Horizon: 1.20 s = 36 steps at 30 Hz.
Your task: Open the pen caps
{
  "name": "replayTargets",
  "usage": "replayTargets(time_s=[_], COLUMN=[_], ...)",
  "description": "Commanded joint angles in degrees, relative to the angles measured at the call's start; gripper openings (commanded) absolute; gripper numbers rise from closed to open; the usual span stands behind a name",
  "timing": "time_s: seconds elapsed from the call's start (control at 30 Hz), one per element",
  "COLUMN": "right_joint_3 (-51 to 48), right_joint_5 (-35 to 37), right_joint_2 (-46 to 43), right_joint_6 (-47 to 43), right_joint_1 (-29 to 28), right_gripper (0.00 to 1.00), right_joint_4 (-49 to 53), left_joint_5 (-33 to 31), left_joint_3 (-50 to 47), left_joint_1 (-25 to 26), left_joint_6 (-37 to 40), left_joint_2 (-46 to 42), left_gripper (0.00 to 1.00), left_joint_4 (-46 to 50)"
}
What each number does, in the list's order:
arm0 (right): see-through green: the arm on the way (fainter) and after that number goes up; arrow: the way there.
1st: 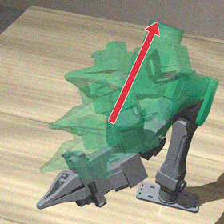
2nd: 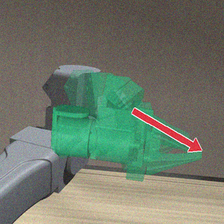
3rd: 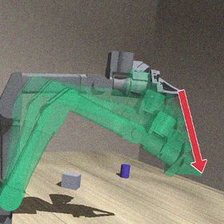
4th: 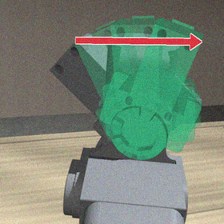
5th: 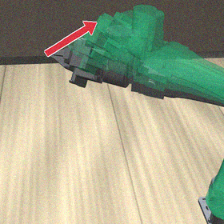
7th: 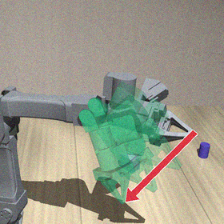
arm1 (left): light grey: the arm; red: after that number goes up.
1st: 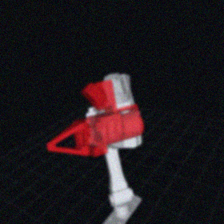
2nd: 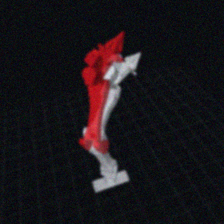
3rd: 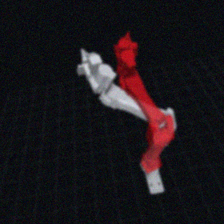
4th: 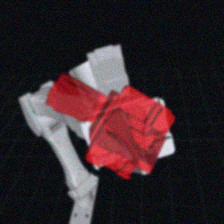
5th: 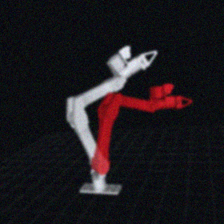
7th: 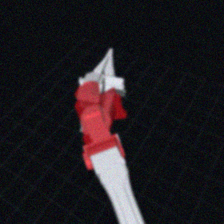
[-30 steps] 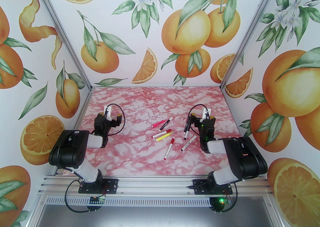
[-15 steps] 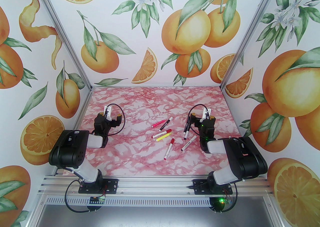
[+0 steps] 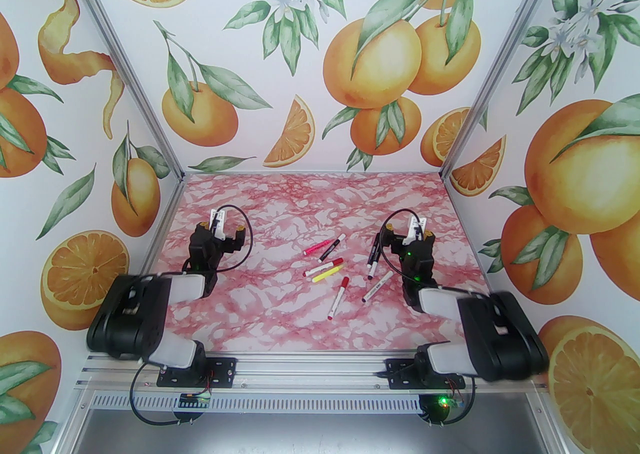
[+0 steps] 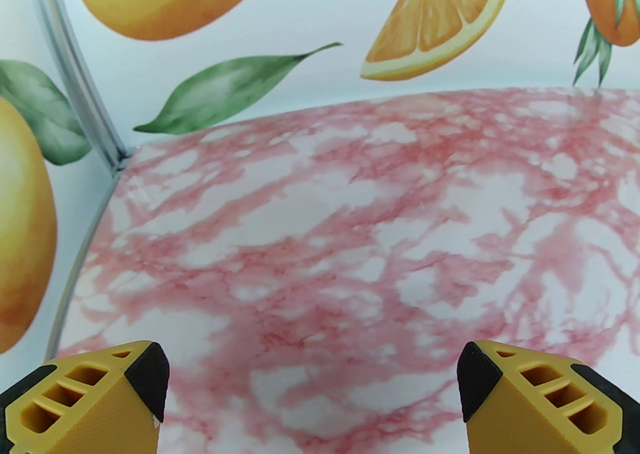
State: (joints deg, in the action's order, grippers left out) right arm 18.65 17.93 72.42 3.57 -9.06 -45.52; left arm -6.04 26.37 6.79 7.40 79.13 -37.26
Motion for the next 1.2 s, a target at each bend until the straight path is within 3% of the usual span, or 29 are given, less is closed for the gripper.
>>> replayTargets(time_s=[0.0,0.13,0.2,0.4,0.57,0.8,0.93,1.17], right_joint_3=[2.63,3.25,3.78,7.55,7.92,4.92,3.63,1.61], right_joint_5=[3.45,-0.32,-1.48,-7.39,-17.93,-28.6,-30.3,-31.65], right_joint_2=[-9.85,-22.85,-28.38,-36.31,-37.1,-37.27,-38.24,-42.05], right_joint_6=[2.61,10.15,15.21,28.34,36.15,37.65,37.63,39.67], right_joint_1=[-1.86,-3.18,-3.35,-3.42,-3.49,-3.51,-3.55,-3.54], right_gripper=[1.0,1.0,1.0,1.0,1.0,1.0,1.0,1.0], right_joint_4=[17.84,33.36,40.9,61.39,66.71,69.66,72.36,74.02], left_joint_5=[-3.11,-3.33,0.03,7.85,10.12,17.95,20.97,20.67], left_joint_3=[5.69,12.08,15.47,27.85,37.75,50.95,56.71,70.5], left_joint_1=[3.4,8.51,10.51,18.28,23.53,26.39,27.52,29.32], left_joint_6=[-3.12,-7.95,-9.84,-10.14,-6.67,-0.67,2.09,5.14], left_joint_2=[-8.75,-13.52,-13.89,-7.19,1.97,15.63,22.68,37.42], left_gripper=[1.0,1.0,1.0,1.0,1.0,0.93,0.9,0.81], left_joint_4=[17.88,32.56,38.44,52.86,60.3,69.14,73.53,83.64])
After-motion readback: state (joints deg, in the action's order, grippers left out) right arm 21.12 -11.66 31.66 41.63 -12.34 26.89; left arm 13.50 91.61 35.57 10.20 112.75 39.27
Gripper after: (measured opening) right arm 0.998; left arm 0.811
